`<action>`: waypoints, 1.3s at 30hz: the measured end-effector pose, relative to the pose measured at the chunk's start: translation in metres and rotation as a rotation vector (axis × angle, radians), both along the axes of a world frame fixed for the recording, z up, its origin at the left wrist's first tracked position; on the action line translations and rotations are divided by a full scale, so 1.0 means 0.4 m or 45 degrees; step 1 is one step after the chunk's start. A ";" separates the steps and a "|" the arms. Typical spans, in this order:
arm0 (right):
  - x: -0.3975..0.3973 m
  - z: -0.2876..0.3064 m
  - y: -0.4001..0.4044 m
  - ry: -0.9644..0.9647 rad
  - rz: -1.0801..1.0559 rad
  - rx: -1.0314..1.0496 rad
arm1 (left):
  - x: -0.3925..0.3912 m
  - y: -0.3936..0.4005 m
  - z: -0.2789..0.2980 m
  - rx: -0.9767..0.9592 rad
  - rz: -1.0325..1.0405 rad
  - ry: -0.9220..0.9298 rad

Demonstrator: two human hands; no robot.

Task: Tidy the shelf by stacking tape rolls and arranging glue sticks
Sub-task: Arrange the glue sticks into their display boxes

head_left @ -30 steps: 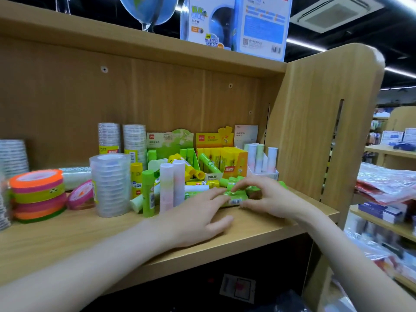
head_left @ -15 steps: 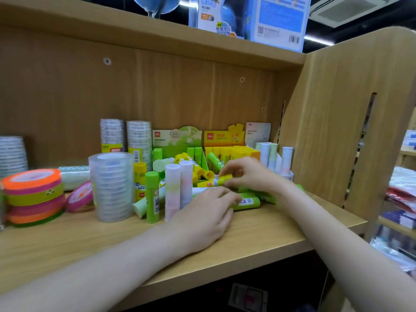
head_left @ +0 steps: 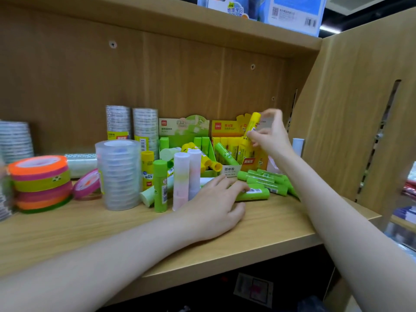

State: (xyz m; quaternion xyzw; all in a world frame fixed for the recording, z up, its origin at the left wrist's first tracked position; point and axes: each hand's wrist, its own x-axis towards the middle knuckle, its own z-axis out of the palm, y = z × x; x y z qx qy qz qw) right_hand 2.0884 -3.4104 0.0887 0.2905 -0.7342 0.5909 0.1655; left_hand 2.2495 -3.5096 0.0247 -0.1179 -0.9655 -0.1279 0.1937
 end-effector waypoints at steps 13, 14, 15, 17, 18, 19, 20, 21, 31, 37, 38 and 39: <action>-0.053 -0.041 -0.059 0.664 -0.354 0.801 | -0.011 -0.009 -0.008 0.034 0.045 -0.102; -0.052 -0.037 -0.056 0.671 -0.380 0.804 | -0.012 -0.009 -0.008 0.032 0.046 -0.100; -0.051 -0.034 -0.053 0.684 -0.415 0.829 | -0.012 -0.008 -0.008 0.031 0.045 -0.099; -0.050 -0.030 -0.050 0.710 -0.458 0.911 | -0.012 -0.006 -0.009 0.031 0.048 -0.104; -0.050 -0.028 -0.050 0.712 -0.455 0.943 | -0.012 -0.007 -0.008 0.032 0.050 -0.104; -0.049 -0.027 -0.051 0.711 -0.444 0.966 | -0.012 -0.008 -0.008 0.033 0.049 -0.101; -0.046 -0.026 -0.050 0.706 -0.432 0.983 | -0.012 -0.007 -0.007 0.035 0.048 -0.098; -0.044 -0.027 -0.047 0.693 -0.424 0.987 | -0.010 -0.007 -0.007 0.034 0.044 -0.094; -0.017 -0.041 -0.087 0.804 -0.278 1.306 | -0.007 -0.005 -0.005 0.041 0.029 -0.093; 0.000 -0.030 -0.069 0.761 -0.035 0.741 | -0.010 -0.010 -0.008 0.041 0.024 -0.095; 0.006 -0.015 -0.054 0.674 0.030 0.484 | -0.011 -0.010 -0.008 0.036 0.028 -0.098; 0.012 0.002 -0.034 0.579 0.109 0.266 | -0.011 -0.009 -0.008 0.034 0.032 -0.099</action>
